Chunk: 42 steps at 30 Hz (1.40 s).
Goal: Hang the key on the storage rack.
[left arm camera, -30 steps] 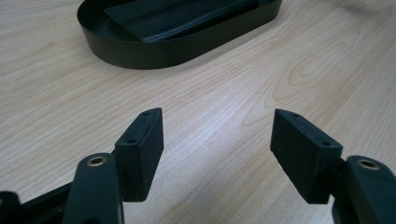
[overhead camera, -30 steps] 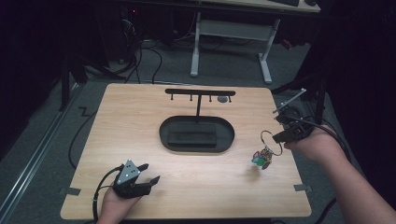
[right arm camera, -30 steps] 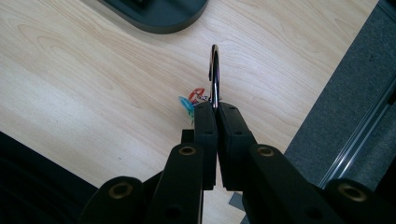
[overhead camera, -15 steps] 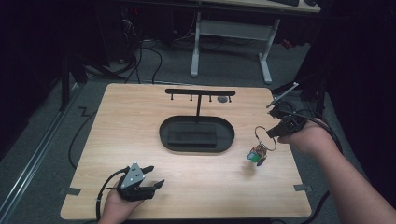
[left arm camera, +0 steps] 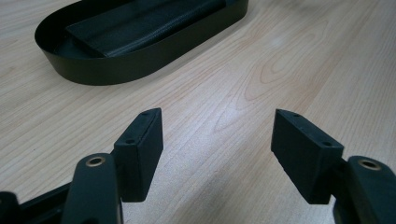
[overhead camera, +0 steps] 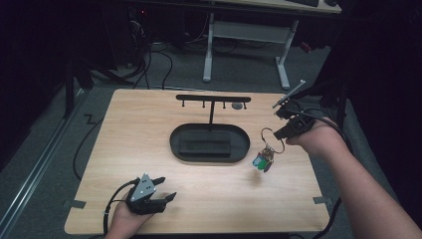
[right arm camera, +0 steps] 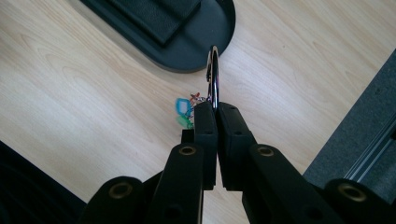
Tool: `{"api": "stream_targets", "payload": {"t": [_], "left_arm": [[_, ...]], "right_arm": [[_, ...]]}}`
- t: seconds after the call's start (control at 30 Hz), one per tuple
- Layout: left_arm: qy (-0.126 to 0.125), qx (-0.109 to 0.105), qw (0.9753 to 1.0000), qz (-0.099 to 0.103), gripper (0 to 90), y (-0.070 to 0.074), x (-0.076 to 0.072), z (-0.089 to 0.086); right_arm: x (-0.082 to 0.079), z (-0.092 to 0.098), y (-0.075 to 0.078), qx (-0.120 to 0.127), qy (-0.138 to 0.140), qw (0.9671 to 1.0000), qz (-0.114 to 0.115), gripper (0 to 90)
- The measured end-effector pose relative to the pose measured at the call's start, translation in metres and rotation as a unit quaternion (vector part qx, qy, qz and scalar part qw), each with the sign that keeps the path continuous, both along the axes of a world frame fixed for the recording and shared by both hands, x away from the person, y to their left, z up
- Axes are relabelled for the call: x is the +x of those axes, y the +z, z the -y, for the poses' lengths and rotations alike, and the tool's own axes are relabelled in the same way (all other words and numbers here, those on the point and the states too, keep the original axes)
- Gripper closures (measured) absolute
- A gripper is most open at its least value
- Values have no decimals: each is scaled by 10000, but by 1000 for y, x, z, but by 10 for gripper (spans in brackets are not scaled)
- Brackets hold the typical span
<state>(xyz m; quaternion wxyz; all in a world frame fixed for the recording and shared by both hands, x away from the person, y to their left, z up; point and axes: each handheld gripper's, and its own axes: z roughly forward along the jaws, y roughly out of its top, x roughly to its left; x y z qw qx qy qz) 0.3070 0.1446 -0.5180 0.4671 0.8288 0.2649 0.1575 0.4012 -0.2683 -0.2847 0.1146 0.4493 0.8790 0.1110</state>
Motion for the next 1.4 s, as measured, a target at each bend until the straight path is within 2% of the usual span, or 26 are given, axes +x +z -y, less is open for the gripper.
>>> {"api": "stream_targets", "payload": {"t": [0.27, 0.4, 0.53, 0.7, 0.73, 0.77, 0.83, 1.1, 1.4], "left_arm": [[-10, 13, 10000, 1, 346, 0, -4, -3], [7, 108, 9999, 47, 346, 0, -9, -7], [77, 89, 9999, 58, 348, 1, -12, -11], [164, 203, 9996, 92, 347, 0, -19, -15], [195, 212, 9995, 111, 346, 1, -21, -17], [233, 209, 9994, 121, 346, 1, -22, -19], [305, 219, 9992, 116, 347, 1, -25, -23], [516, 199, 9984, 82, 348, -1, -31, -36], [574, 236, 9980, 74, 348, -2, -32, -38]], "right_arm": [[15, -16, 5, -26, 70, 10000, 52, 877], [23, -27, 7, -36, 176, 9998, 87, 878], [28, -37, 7, 3, 276, 9996, 115, 878], [39, -44, 4, 19, 432, 9990, 138, 878], [40, -47, 3, 44, 327, 9994, 93, 877], [46, -48, 0, 39, 457, 9989, 136, 877], [52, -50, -3, 49, 473, 9987, 162, 877], [75, -54, -12, 123, 402, 9989, 188, 878], [96, -48, -18, 137, 256, 9994, 191, 877]]}}
